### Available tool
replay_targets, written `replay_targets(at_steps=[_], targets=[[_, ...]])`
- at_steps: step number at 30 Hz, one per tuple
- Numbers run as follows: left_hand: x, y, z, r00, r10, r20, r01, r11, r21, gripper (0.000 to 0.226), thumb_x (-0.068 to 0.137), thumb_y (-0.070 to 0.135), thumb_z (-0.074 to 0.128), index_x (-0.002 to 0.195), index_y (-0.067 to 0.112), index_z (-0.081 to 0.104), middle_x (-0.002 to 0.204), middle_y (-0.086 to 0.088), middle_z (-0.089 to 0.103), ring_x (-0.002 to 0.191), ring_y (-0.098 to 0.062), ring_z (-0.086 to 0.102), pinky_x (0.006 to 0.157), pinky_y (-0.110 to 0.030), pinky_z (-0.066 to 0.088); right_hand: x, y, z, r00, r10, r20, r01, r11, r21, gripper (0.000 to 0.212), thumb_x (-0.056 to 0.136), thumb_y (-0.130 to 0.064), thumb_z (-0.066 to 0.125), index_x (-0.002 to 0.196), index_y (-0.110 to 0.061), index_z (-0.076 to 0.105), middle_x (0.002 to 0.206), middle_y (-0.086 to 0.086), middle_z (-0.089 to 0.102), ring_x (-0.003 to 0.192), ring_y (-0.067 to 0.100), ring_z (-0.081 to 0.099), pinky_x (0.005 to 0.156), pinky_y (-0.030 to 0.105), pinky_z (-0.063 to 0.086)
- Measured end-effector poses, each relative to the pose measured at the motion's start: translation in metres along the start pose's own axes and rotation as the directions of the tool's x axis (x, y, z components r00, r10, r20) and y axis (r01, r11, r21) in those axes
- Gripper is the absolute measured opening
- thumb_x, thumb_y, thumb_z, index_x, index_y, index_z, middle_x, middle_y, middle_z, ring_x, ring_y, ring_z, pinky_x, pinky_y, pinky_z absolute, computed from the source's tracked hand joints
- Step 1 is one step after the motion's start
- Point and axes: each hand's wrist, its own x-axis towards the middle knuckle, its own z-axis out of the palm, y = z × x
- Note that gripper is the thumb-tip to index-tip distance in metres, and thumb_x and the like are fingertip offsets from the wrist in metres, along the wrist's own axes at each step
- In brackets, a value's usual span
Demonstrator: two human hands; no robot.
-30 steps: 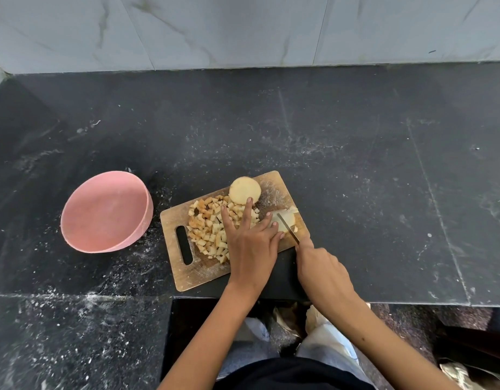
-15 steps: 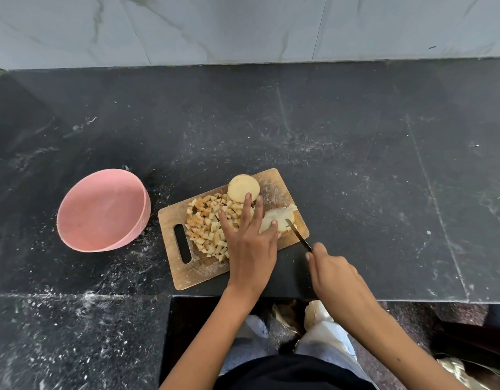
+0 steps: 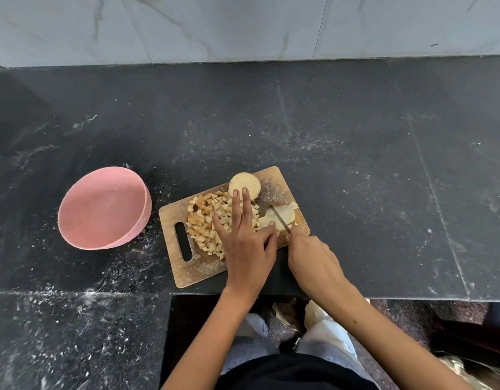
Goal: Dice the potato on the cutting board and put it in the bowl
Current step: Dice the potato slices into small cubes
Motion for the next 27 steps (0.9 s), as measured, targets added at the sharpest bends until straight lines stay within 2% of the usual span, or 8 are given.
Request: replay_targets(at_steps=[6,10,12,15,17,22,25,27], targets=[[0.000,0.001,0.000,1.000,-0.006,-0.014,0.007,1.000,0.010,0.007,0.084,0.029,0.072,0.079,0.028,0.077,0.156,-0.017,0.026,0.148,-0.028,0.013,0.116,-0.054,-0.006,0.002,0.002,0.000,1.000,-0.009,0.017,0.010,0.998,-0.055,0.008,0.099,-0.010,0.028,0.094,-0.013,0.033,0.102,0.014,0.059,0.095,0.035,0.059,0.068,0.035,0.039],[0.001,0.004,0.000,0.999,-0.019,-0.041,0.019,1.000,0.008,0.017,0.084,0.033,0.063,0.075,0.029,0.076,0.155,-0.016,0.028,0.148,-0.029,0.014,0.116,-0.054,-0.004,-0.004,0.012,0.006,0.998,0.019,0.052,-0.012,0.993,-0.121,0.021,0.100,-0.010,0.027,0.118,-0.010,0.037,0.106,0.014,0.059,0.097,0.034,0.060,0.071,0.038,0.042],[0.001,0.005,0.001,0.998,-0.015,-0.057,0.016,1.000,0.013,0.017,0.084,0.032,0.063,0.072,0.029,0.076,0.155,-0.016,0.029,0.148,-0.029,0.014,0.116,-0.056,-0.002,-0.014,0.020,0.011,0.998,0.016,0.053,-0.009,0.991,-0.135,0.009,0.100,-0.011,0.027,0.103,-0.014,0.035,0.103,0.012,0.059,0.096,0.034,0.060,0.069,0.036,0.041],[0.000,0.005,0.002,0.997,-0.003,-0.071,0.005,1.000,0.024,0.013,0.083,0.028,0.071,0.070,0.028,0.075,0.155,-0.016,0.029,0.148,-0.030,0.014,0.115,-0.058,-0.001,-0.027,0.032,0.016,0.999,0.001,0.047,0.003,0.996,-0.094,0.013,0.102,-0.015,0.026,0.089,-0.015,0.029,0.080,0.005,0.049,0.091,0.035,0.059,0.065,0.034,0.038],[0.001,0.005,0.002,0.998,-0.007,-0.069,0.009,1.000,0.024,0.012,0.081,0.027,0.074,0.069,0.028,0.075,0.155,-0.017,0.029,0.148,-0.031,0.013,0.116,-0.058,-0.001,-0.033,0.038,0.014,0.999,-0.013,0.049,0.016,0.998,-0.061,0.018,0.104,-0.021,0.024,0.088,-0.015,0.029,0.072,-0.001,0.040,0.082,0.034,0.055,0.065,0.035,0.037],[0.003,0.004,-0.002,0.998,-0.011,-0.058,0.011,1.000,0.005,0.009,0.078,0.027,0.078,0.070,0.028,0.075,0.157,-0.017,0.023,0.149,-0.030,0.009,0.116,-0.055,-0.004,-0.034,0.041,0.003,0.999,-0.047,-0.014,0.047,0.998,0.048,0.028,0.104,-0.033,0.022,0.084,-0.016,0.032,0.065,0.000,0.041,0.066,0.027,0.044,0.061,0.035,0.036],[0.003,0.003,-0.006,0.998,-0.027,-0.054,0.026,1.000,-0.010,0.008,0.076,0.026,0.079,0.070,0.028,0.075,0.157,-0.017,0.022,0.148,-0.032,0.010,0.116,-0.052,-0.007,-0.018,0.032,0.003,0.996,-0.066,-0.061,0.072,0.994,0.086,0.026,0.103,-0.035,0.024,0.088,-0.016,0.034,0.067,0.000,0.044,0.068,0.029,0.048,0.063,0.036,0.039],[0.003,0.004,-0.008,0.998,-0.031,-0.053,0.030,0.999,-0.009,0.009,0.075,0.025,0.079,0.068,0.028,0.075,0.158,-0.017,0.022,0.148,-0.033,0.010,0.116,-0.053,-0.005,-0.006,0.023,0.004,0.996,-0.062,-0.056,0.067,0.994,0.088,0.028,0.104,-0.034,0.024,0.099,-0.011,0.039,0.077,0.007,0.052,0.079,0.034,0.055,0.067,0.038,0.043]])
